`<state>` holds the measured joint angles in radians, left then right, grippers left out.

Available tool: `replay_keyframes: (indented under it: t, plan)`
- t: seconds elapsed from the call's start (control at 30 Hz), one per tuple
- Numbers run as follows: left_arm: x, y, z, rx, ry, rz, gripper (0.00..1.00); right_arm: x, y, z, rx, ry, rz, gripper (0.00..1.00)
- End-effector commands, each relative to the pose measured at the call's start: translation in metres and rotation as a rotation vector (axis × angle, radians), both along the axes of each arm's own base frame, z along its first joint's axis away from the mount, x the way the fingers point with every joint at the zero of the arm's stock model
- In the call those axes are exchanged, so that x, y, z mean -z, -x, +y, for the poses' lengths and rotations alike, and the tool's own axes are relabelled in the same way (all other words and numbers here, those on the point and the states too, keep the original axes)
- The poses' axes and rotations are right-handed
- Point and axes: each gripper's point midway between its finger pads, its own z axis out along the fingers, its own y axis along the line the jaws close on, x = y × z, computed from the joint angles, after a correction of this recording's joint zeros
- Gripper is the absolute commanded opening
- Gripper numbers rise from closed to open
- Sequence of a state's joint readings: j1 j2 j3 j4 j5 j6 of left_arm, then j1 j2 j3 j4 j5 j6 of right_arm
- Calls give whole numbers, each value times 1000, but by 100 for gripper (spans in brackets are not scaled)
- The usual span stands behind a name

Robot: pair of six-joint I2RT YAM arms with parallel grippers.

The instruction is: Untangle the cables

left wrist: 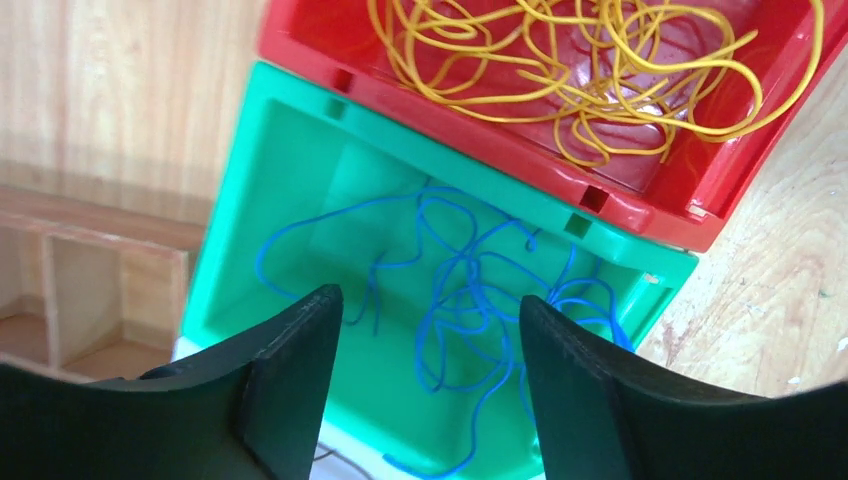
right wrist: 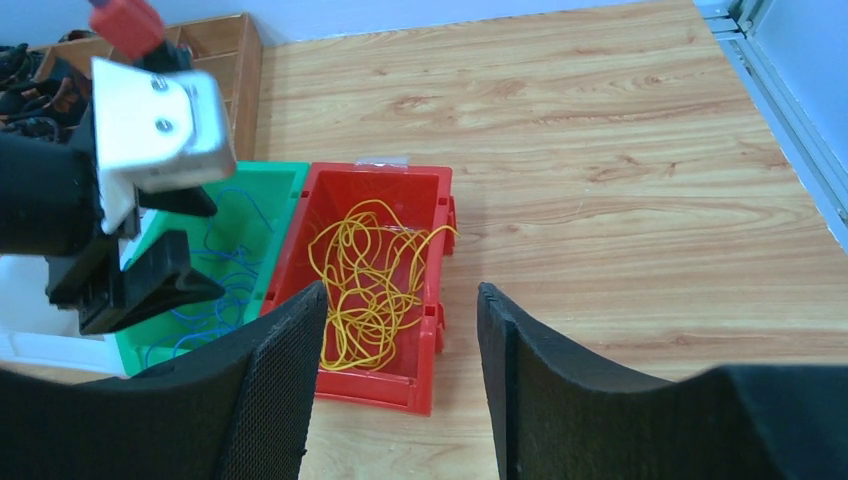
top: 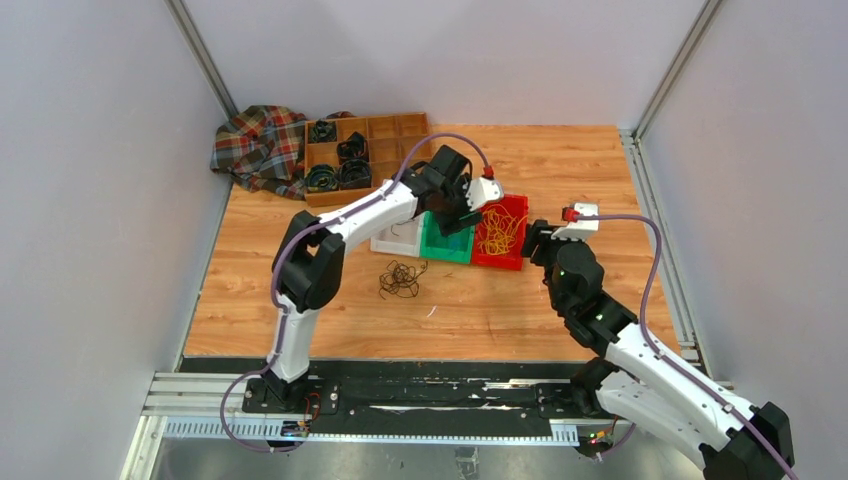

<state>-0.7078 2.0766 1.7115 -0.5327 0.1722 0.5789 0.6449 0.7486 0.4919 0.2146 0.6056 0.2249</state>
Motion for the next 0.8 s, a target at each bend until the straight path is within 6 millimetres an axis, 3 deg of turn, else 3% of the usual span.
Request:
replay_keyframes:
  t: [0.0, 0.07, 0.17, 0.27, 0.37, 0.43, 0.5, 0.57, 0.63, 0.77]
  plan:
    - [-62, -6, 12, 11, 23, -67, 73, -22, -3, 2, -14, -24, -26, 56]
    - [-77, 5, 20, 43, 13, -52, 79, -23, -4, 4, -21, -23, -26, 56]
    - [-103, 26, 34, 81, 46, -17, 100, -27, -4, 6, -30, -18, -27, 56]
    - [-124, 48, 55, 101, 66, 10, 98, -30, -6, 8, -37, -21, -31, 56]
    - [-127, 68, 83, 77, 73, 64, 98, -33, -7, 11, -49, -25, -34, 56]
    - [-118, 79, 103, 39, 92, 113, 98, -32, -9, 14, -54, -29, -30, 55]
    - [-97, 86, 123, -57, 114, 172, 99, -30, -10, 16, -61, -31, -20, 55]
    - [-81, 92, 136, -139, 169, 213, 93, -26, -10, 18, -65, -37, -11, 55]
    - [-64, 92, 145, -235, 222, 231, 87, -24, -11, 21, -74, -46, -4, 54]
    - [-29, 102, 148, -316, 272, 290, 83, -22, -12, 27, -96, -52, 8, 51]
